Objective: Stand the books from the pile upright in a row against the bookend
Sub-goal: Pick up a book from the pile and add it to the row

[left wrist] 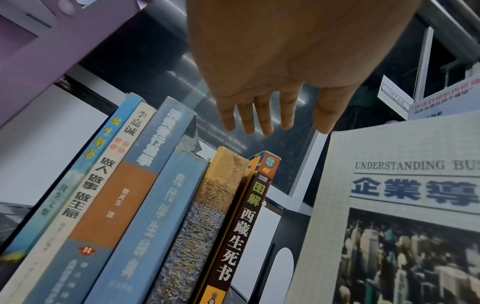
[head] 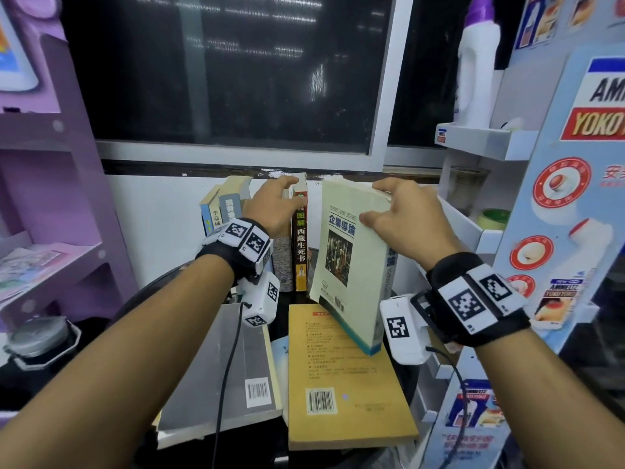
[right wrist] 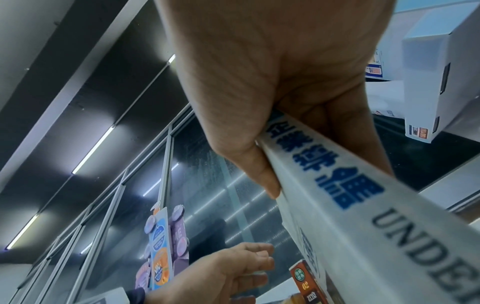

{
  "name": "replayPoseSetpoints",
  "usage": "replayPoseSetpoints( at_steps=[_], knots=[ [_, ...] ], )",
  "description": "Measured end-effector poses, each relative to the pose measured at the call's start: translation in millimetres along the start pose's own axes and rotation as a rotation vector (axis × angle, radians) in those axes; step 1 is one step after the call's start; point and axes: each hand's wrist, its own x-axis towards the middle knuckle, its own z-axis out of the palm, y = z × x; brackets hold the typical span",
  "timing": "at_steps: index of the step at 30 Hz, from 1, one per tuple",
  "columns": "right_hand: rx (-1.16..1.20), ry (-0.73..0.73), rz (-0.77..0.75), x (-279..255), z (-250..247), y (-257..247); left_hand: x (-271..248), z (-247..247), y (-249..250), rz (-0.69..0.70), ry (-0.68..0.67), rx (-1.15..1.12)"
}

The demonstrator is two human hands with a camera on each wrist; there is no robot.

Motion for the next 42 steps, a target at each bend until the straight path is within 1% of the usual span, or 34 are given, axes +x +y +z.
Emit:
replayPoseSetpoints(
  at_steps=[5,12,17,20,22,26,31,33,35,42],
  knots=[
    [-0.043,0.013,0.018,18,14,4,13,8,-8,0.000,0.004,0.087],
    [-0.098,0.043,0.020,50,46,10,33,15,-21,0.029,-0.051,0.114],
    [-0.127,0.024,0.025,75,69,16,49,19,-32,0.089,-0.098,0.153],
    [-0.146,0.033,0.032,88,81,20,57,18,-37,0.139,-0.088,0.174],
    [-0.157,0.052,0.046,97,89,23,62,16,-39,0.145,-0.082,0.146],
    [-0.167,0.066,0.065,112,104,29,65,17,-47,0.103,-0.144,0.044],
    [-0.178,0.082,0.085,132,122,35,64,20,-59,0.119,-0.104,-0.060],
    [-0.163,0.080,0.096,138,129,37,64,20,-62,0.164,-0.090,-0.052],
    [-0.156,0.086,0.093,144,135,38,64,21,-64,0.209,-0.094,0.002],
    [-0.143,0.063,0.089,155,152,40,67,23,-65,0.236,-0.086,0.032]
  ],
)
